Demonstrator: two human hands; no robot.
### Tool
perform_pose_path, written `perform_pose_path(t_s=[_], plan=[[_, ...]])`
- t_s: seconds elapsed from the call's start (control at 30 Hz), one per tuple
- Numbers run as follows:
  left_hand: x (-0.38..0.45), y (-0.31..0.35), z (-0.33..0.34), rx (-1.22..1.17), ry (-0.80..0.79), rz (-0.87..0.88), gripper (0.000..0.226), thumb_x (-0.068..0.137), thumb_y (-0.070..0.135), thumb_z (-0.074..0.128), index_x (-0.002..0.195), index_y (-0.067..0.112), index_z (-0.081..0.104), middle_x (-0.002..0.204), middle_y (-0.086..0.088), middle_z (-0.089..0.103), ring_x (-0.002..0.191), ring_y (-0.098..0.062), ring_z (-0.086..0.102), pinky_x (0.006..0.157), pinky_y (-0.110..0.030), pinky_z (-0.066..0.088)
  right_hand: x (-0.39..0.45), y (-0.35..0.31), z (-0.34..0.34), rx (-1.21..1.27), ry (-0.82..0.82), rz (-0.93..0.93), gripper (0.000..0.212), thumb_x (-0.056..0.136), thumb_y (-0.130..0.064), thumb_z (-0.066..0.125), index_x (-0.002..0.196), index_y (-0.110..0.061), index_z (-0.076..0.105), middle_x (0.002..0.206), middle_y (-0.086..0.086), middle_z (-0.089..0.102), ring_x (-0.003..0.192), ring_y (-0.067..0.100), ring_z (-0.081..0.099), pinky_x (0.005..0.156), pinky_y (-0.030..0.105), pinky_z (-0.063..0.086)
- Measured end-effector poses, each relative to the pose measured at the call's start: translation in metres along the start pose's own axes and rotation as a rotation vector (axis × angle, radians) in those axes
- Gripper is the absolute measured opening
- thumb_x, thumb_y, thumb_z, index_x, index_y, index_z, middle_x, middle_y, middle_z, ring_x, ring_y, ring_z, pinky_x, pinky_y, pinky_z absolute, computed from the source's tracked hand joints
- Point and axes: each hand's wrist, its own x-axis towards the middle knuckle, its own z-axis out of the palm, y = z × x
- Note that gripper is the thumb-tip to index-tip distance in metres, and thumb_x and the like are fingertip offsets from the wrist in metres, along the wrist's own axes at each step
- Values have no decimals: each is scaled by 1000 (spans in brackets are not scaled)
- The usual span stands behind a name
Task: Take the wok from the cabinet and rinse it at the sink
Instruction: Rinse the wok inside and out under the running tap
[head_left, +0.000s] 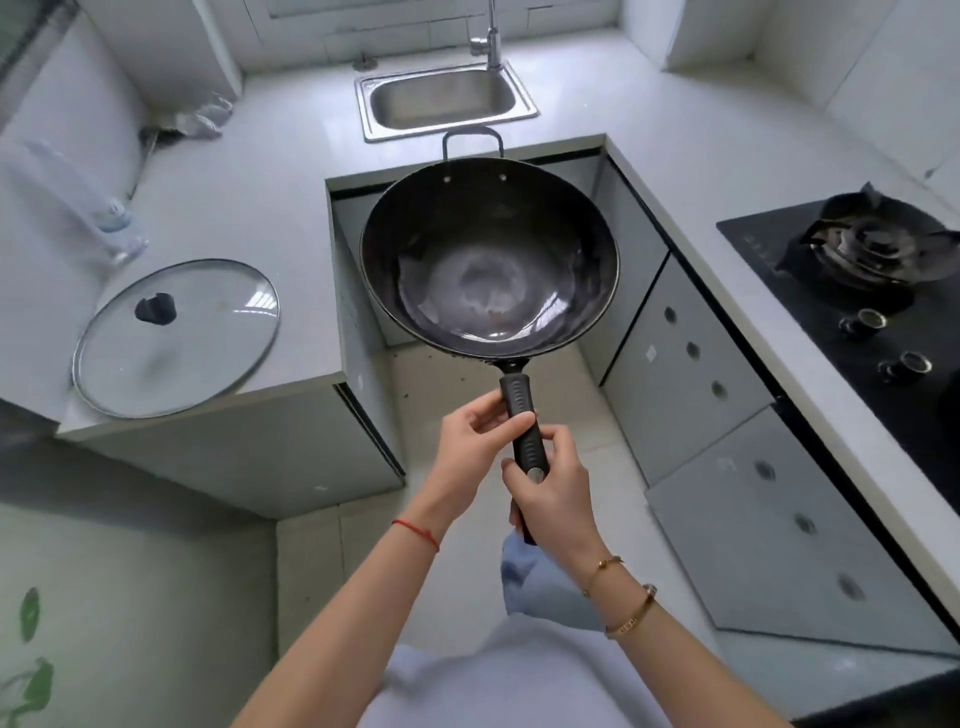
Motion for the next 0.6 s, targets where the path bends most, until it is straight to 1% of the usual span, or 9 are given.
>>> perform_pose_path(t_s=[0.1, 0.2, 0.3, 0.37, 0.43, 0.53, 0.6], plan=[[69, 13, 10, 0, 41, 19, 35, 84, 1, 73, 118, 2, 68, 113, -20, 72, 98, -16, 69, 84, -18, 53, 71, -15, -7, -1, -18, -9, 24, 88, -3, 61, 103, -12, 45, 58, 7, 56, 35, 22, 53, 37, 35, 44], [136, 34, 21, -15, 80, 28, 38, 83, 0, 73, 120, 1, 67, 113, -18, 72, 100, -15, 69, 86, -18, 54, 142, -37, -16, -41, -43, -29, 23, 87, -2, 60, 100, -14, 45, 60, 10, 56, 34, 23, 52, 34, 31, 41], [196, 56, 29, -48, 104, 29, 38, 83, 2, 73, 121, 4, 67, 111, -14, 74, 104, -17, 69, 92, -22, 54, 209, -54, -21, -101, -47, -66, 24, 85, -5, 62, 95, -21, 46, 62, 15, 58, 39, 24, 52, 36, 31, 40], [232, 69, 30, -69, 120, 34, 38, 83, 2, 74, 120, 5, 67, 110, -13, 74, 106, -19, 69, 96, -27, 53, 249, -66, -20, -126, -46, -89, 24, 83, -9, 64, 93, -23, 46, 62, 9, 59, 43, 25, 51, 38, 35, 42], [267, 81, 29, -89, 135, 25, 37, 83, 1, 73, 120, 5, 67, 108, -12, 75, 107, -21, 70, 99, -32, 53, 285, -77, -18, -134, -55, -97, 23, 84, -10, 65, 93, -21, 46, 62, 7, 59, 41, 24, 52, 37, 32, 41], [320, 96, 23, -98, 160, 30, 38, 83, 0, 73, 120, 4, 67, 107, -9, 76, 107, -22, 70, 100, -34, 52, 337, -95, -11, -100, -87, -95, 22, 86, -6, 64, 94, -15, 46, 65, 18, 60, 37, 24, 51, 35, 27, 40], [356, 103, 15, -101, 172, 34, 37, 83, 0, 73, 119, 3, 67, 105, -7, 76, 105, -21, 71, 100, -35, 52, 373, -104, -2, -87, -110, -94, 21, 87, -6, 64, 95, -13, 46, 63, 16, 59, 35, 22, 51, 35, 25, 39]])
